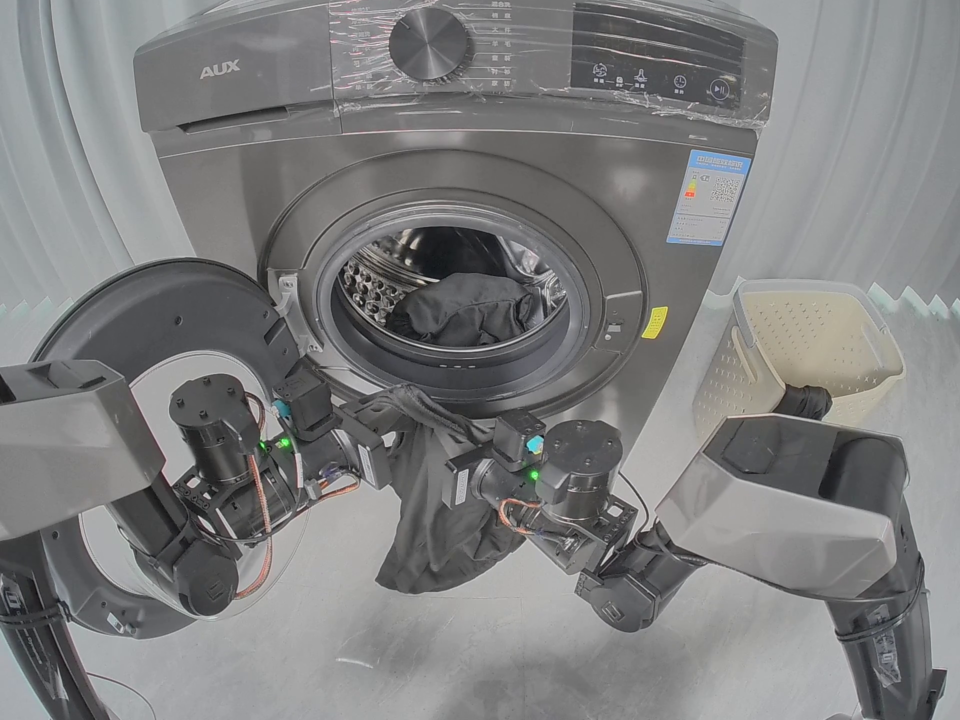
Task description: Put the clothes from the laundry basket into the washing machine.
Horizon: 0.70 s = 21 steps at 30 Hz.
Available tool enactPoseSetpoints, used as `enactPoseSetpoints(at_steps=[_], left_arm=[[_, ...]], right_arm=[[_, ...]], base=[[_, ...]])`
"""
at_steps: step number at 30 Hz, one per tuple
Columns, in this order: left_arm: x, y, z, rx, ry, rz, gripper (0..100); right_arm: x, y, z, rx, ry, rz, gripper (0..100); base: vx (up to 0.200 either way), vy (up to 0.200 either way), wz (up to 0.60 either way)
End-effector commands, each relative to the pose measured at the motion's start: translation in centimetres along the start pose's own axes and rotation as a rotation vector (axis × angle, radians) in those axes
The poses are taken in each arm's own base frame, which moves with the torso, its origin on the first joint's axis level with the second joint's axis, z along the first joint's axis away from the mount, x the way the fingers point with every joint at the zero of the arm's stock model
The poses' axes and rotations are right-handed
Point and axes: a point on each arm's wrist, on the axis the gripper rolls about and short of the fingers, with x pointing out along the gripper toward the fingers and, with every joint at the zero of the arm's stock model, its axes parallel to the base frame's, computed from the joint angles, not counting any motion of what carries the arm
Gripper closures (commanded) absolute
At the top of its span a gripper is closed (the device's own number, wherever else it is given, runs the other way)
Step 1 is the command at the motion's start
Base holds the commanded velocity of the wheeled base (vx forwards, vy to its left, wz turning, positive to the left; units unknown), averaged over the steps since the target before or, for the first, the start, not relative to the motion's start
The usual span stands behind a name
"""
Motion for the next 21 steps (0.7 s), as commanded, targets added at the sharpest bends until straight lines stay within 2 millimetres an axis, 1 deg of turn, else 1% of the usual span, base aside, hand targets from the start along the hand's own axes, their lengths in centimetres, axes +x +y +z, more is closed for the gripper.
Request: enactPoseSetpoints(at_steps=[1,8,9,13,16,17,21], left_arm=[[0.0,0.0,0.0,-0.002,0.001,0.001,100],[-0.5,-0.1,-0.4,-0.008,0.023,-0.015,100],[-0.5,-0.2,-0.5,-0.010,0.028,-0.018,0],[-0.7,-0.8,-0.6,-0.018,0.038,-0.047,0],[-1.3,-1.1,-1.1,-0.025,0.066,-0.059,0],[-1.7,-1.2,-1.4,-0.029,0.086,-0.068,0],[-2.1,-1.0,-1.6,-0.035,0.099,-0.059,0]], right_arm=[[-0.4,0.2,1.6,0.003,-0.033,0.007,100],[-3.2,0.4,5.0,0.001,-0.045,0.018,100],[-3.6,0.4,5.4,0.001,-0.047,0.020,100],[-4.7,0.3,6.4,0.001,-0.047,0.020,100],[-5.3,0.1,7.1,0.001,-0.064,0.018,100],[-5.9,0.0,7.9,0.003,-0.077,0.026,100],[-6.8,-0.2,9.6,0.003,-0.109,0.023,100]], base=[[0.000,0.000,0.00],[0.000,0.000,0.00],[0.000,0.000,0.00],[0.000,0.000,0.00],[0.000,0.000,0.00],[0.000,0.000,0.00],[0.000,0.000,0.00]])
